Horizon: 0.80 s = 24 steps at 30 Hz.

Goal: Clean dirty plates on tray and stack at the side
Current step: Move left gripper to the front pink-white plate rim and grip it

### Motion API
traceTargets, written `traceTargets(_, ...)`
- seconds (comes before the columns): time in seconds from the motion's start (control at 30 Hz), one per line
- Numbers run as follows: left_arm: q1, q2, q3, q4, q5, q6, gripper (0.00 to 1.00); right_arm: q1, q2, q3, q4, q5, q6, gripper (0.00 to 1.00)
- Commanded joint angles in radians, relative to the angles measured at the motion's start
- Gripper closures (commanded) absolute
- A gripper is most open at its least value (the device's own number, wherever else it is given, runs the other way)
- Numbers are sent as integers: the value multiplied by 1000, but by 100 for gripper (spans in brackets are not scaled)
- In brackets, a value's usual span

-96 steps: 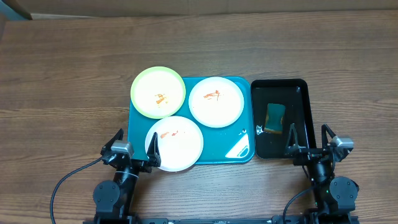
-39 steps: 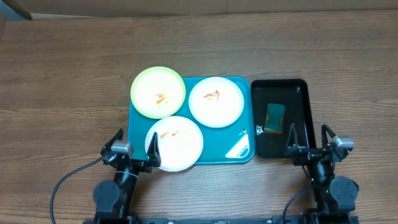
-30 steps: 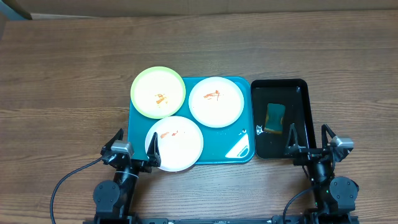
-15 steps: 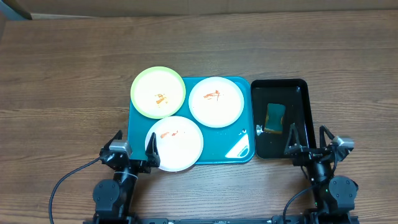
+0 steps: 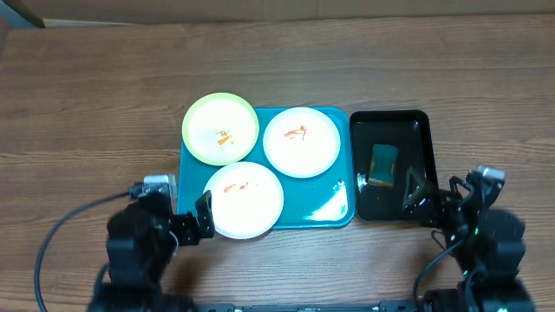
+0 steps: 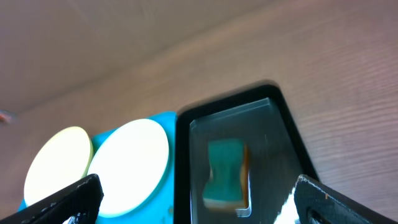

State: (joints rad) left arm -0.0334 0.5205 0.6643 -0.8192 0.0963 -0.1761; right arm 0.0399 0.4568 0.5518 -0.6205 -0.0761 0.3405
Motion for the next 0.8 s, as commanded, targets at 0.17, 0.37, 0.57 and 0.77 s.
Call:
traceTargets(0.17,-6,311,278,-312,57,14,0,-2,332,313,-237,-17,1,0)
traceTargets(0.37,-6,426,285,-334,171,-50,0,-2,473,402,-287,-76,1,0)
traceTargets(0.57,-6,542,285,-333,167,-50,0,-2,526,402,-283,-75,1,0)
traceTargets(0.77,-6,693,285,-335,164,-75,4,-2,555,402,-284,-75,1,0)
